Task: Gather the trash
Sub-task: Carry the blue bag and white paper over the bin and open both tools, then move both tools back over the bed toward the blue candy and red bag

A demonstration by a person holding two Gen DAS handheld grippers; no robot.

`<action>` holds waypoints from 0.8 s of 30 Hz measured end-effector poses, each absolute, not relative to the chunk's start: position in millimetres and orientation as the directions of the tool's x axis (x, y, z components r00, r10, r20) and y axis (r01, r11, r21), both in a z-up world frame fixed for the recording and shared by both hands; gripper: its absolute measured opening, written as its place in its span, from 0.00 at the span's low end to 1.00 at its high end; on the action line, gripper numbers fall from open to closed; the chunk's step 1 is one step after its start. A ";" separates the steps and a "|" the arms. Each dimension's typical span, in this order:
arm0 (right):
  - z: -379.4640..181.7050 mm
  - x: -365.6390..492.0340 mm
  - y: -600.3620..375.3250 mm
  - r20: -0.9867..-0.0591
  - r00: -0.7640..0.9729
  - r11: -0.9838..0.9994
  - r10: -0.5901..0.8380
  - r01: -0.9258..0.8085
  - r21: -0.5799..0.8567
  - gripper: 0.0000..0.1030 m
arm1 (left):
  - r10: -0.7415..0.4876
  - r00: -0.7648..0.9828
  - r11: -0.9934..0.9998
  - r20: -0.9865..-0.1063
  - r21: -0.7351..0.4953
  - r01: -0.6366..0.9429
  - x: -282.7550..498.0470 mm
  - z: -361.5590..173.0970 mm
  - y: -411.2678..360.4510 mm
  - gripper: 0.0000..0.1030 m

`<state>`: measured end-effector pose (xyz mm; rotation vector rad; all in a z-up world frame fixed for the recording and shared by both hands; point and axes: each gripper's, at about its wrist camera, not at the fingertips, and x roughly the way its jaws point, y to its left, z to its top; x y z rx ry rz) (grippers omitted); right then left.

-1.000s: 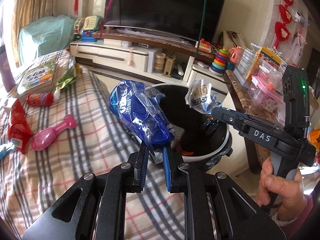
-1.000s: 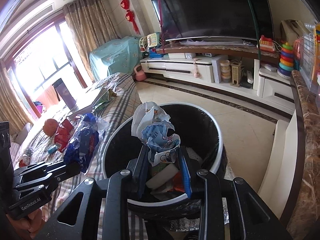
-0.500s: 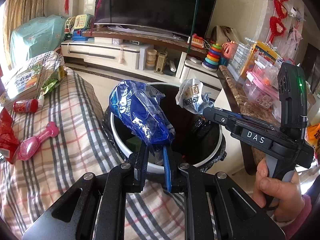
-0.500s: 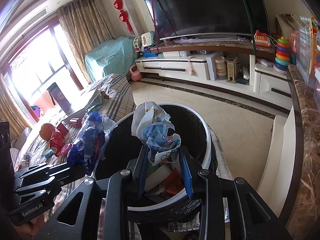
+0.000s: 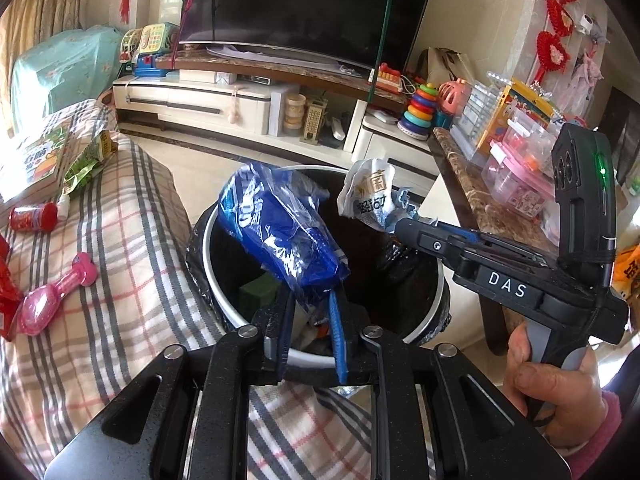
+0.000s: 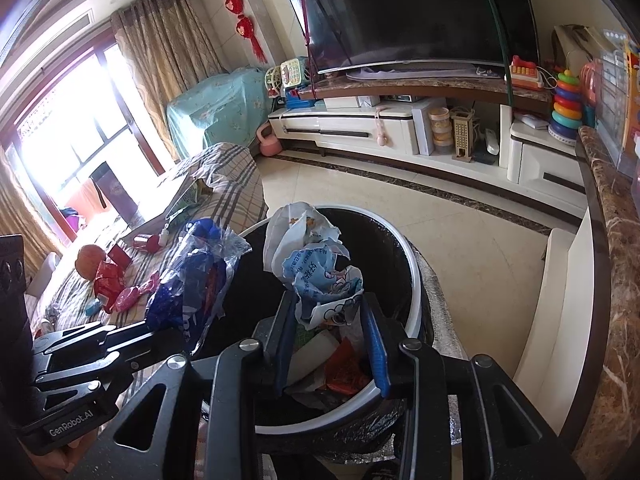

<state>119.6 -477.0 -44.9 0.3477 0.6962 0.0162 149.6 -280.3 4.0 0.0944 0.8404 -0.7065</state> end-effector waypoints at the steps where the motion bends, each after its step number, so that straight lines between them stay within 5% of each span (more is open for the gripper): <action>1: -44.6 119.2 -478.3 -0.621 0.772 0.939 0.132 0.103 0.327 0.44 | -0.538 0.454 0.770 -0.710 -0.195 0.607 150.1 3.4 -279.5 0.27; 3: -43.7 118.5 -480.1 -0.615 0.777 0.936 0.134 0.105 0.337 0.52 | -0.531 0.462 0.778 -0.710 -0.193 0.598 150.6 2.6 -278.3 0.43; 8: -40.0 116.8 -480.4 -0.601 0.788 0.933 0.134 0.105 0.344 0.58 | -0.522 0.474 0.790 -0.709 -0.193 0.581 148.2 0.5 -267.5 0.47; 13: -38.0 115.3 -474.3 -0.585 0.795 0.925 0.162 0.084 0.370 0.83 | -0.498 0.500 0.822 -0.709 -0.201 0.534 147.6 -2.7 -246.6 0.57; 24: -35.1 114.0 -438.7 -0.576 0.790 0.929 0.211 0.020 0.369 0.89 | -0.425 0.552 0.894 -0.717 -0.237 0.380 145.3 -11.7 -177.5 0.63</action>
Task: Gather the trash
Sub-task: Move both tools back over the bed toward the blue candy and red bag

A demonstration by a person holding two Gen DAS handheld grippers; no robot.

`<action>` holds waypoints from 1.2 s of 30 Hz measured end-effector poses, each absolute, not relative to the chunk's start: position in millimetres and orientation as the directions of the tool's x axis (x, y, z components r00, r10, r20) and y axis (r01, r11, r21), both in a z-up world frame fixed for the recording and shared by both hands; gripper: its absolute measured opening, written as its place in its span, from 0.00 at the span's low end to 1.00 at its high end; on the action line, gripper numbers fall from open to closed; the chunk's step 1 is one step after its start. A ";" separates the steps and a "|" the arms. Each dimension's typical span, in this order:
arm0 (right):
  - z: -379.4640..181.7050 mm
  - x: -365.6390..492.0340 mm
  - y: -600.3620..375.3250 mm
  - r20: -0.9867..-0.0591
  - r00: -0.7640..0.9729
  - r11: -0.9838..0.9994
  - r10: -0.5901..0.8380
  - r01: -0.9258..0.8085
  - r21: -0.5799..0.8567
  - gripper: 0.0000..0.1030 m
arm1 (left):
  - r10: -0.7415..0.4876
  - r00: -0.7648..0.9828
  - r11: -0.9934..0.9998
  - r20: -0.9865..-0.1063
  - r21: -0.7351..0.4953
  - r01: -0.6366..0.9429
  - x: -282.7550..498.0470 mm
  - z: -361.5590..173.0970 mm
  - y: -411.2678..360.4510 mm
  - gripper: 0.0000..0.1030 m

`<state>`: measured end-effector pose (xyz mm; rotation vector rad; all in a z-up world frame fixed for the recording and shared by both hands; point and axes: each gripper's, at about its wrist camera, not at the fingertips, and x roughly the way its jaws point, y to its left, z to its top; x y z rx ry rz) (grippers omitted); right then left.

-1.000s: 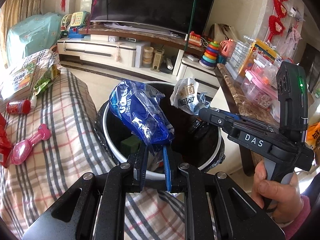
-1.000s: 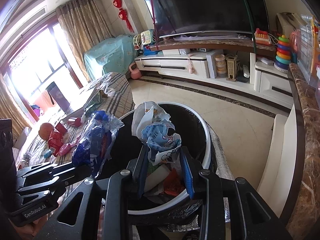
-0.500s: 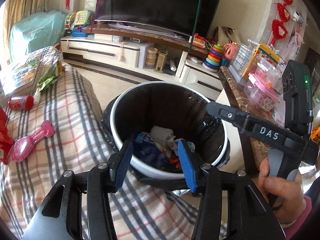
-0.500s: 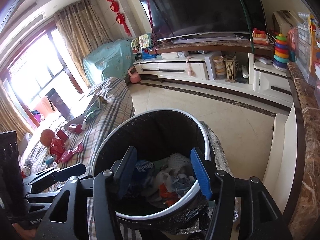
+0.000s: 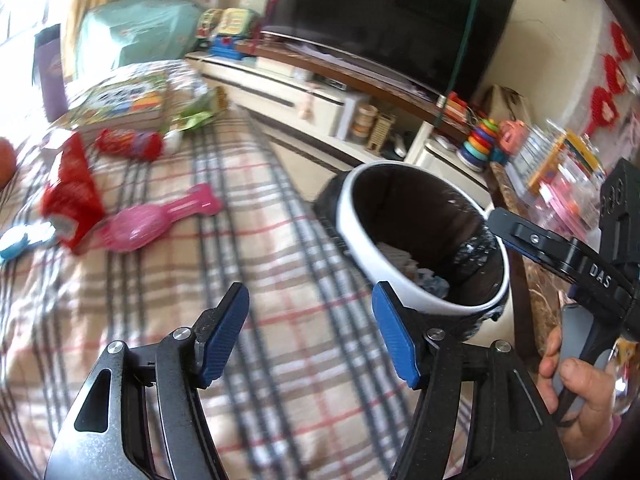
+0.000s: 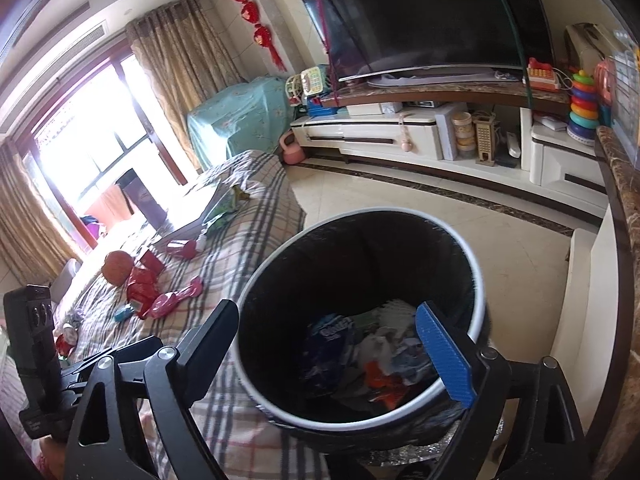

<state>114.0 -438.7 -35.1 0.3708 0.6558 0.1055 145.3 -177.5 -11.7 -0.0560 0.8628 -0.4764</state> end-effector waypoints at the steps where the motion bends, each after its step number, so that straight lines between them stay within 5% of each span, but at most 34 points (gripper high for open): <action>1: -35.0 114.2 -434.9 -0.576 0.788 0.929 0.218 0.013 0.370 0.89 | -0.420 0.556 0.898 -0.717 -0.238 0.370 145.1 -12.3 -172.3 0.64; 20: -41.3 132.3 -336.2 -0.597 0.715 0.920 0.364 -0.176 0.351 0.90 | -0.265 0.626 0.962 -0.733 -0.246 0.119 138.4 -30.9 -46.4 0.64; 36: -53.9 150.9 -267.9 -0.632 0.642 0.900 0.434 -0.284 0.329 0.90 | -0.192 0.637 0.979 -0.746 -0.187 0.077 140.1 -34.0 4.0 0.64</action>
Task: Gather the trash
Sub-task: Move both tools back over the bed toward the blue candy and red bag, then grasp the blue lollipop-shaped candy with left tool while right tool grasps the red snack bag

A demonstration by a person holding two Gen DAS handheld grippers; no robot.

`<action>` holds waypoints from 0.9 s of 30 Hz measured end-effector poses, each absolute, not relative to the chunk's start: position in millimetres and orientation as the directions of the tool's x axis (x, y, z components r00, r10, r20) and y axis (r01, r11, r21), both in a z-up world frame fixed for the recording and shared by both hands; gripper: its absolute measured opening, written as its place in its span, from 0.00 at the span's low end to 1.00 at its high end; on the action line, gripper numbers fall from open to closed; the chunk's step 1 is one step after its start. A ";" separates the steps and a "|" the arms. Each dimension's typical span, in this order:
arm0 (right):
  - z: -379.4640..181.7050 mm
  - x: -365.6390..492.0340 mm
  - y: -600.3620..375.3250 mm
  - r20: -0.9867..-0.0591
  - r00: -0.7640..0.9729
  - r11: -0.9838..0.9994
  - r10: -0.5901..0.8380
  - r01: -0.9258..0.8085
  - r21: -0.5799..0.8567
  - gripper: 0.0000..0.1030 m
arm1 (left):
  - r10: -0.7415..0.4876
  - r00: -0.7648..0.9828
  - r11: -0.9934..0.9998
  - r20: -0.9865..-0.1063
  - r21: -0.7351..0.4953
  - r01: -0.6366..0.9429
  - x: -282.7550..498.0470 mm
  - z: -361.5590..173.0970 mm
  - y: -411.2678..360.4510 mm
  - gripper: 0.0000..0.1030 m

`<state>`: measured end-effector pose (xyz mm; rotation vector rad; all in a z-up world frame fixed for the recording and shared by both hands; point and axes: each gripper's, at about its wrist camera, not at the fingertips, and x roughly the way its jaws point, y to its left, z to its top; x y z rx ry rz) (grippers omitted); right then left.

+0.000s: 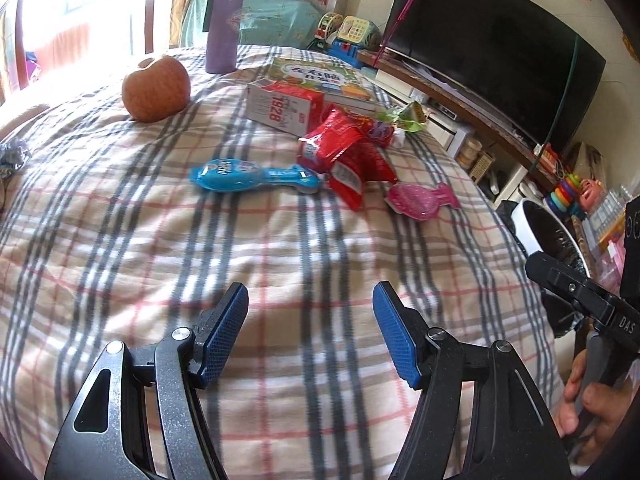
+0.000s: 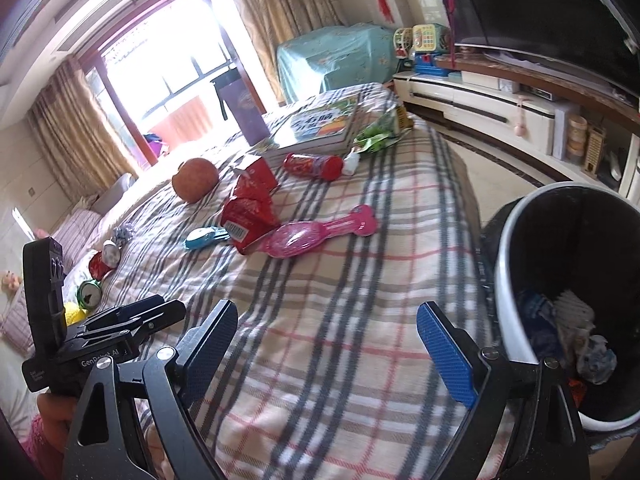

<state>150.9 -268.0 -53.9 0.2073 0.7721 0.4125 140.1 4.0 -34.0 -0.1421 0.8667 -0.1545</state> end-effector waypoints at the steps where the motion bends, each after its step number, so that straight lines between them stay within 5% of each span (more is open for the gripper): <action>1: -54.3 152.5 -265.5 -0.634 0.639 0.900 0.436 -0.288 0.328 0.90 | -0.190 0.637 0.980 -0.747 -0.183 0.077 140.7 -34.2 5.7 0.64; 19: -57.2 180.3 -229.3 -0.651 0.595 0.881 0.471 -0.354 0.313 0.90 | -0.120 0.623 0.983 -0.773 -0.005 0.183 179.8 -34.7 31.1 0.70; 27: -51.1 208.1 -205.3 -0.627 0.593 0.860 0.505 -0.411 0.304 0.89 | -0.123 0.586 0.926 -0.801 0.120 0.358 218.2 -44.9 36.3 0.74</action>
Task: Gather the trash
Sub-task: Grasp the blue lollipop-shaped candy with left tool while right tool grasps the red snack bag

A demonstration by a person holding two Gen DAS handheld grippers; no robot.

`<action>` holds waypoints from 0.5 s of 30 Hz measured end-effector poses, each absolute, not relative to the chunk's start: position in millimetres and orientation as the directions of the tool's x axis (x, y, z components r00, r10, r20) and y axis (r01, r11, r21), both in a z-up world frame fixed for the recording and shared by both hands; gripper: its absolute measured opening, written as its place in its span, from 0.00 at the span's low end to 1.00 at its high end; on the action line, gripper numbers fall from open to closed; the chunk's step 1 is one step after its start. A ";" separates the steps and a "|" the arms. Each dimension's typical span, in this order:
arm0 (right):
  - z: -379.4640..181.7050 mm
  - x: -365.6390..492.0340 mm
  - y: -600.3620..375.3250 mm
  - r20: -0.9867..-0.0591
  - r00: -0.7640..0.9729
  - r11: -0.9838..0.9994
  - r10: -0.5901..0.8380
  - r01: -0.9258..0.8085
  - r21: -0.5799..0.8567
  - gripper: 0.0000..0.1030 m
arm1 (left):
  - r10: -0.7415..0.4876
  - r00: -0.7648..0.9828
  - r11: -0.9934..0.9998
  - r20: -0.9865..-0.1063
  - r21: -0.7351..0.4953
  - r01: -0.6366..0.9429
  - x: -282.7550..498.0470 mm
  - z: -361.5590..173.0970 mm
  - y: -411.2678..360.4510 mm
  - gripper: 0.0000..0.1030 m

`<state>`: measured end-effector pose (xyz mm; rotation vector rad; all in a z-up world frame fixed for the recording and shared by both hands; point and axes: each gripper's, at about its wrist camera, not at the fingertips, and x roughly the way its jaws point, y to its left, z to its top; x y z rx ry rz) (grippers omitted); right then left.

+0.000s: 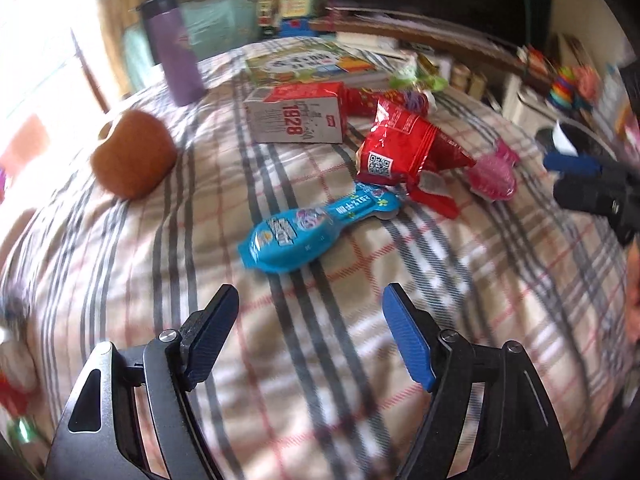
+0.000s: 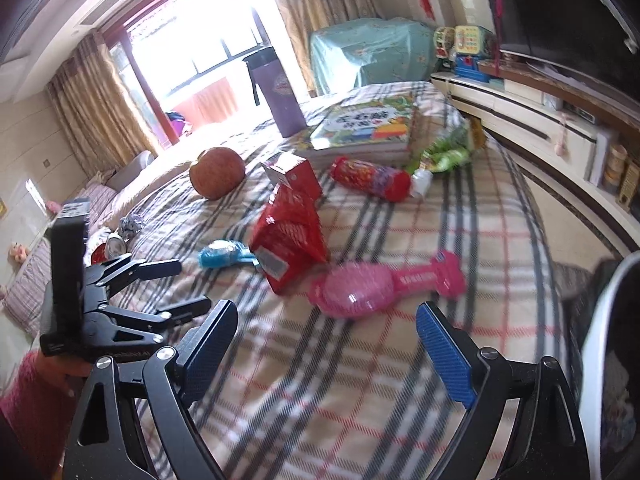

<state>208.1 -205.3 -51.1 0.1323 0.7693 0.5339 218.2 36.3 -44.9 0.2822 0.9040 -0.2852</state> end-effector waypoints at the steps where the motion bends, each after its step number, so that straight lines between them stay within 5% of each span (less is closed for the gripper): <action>1: -51.9 211.4 -202.5 -0.627 0.590 0.857 0.509 -0.417 0.303 0.88 | -0.122 0.583 0.918 -0.803 0.133 0.375 224.2 -46.1 37.1 0.74; 10: -66.5 251.9 -179.3 -0.659 0.544 0.846 0.519 -0.435 0.308 0.70 | -0.193 0.543 0.853 -0.818 0.133 0.504 252.3 -52.1 31.4 0.76; 14: -69.1 261.8 -172.5 -0.663 0.521 0.835 0.538 -0.438 0.333 0.46 | -0.225 0.535 0.839 -0.814 0.117 0.531 257.0 -51.4 28.0 0.75; 15: -69.8 262.8 -170.3 -0.666 0.515 0.833 0.539 -0.442 0.333 0.31 | -0.229 0.536 0.837 -0.813 0.117 0.535 257.0 -51.5 27.0 0.75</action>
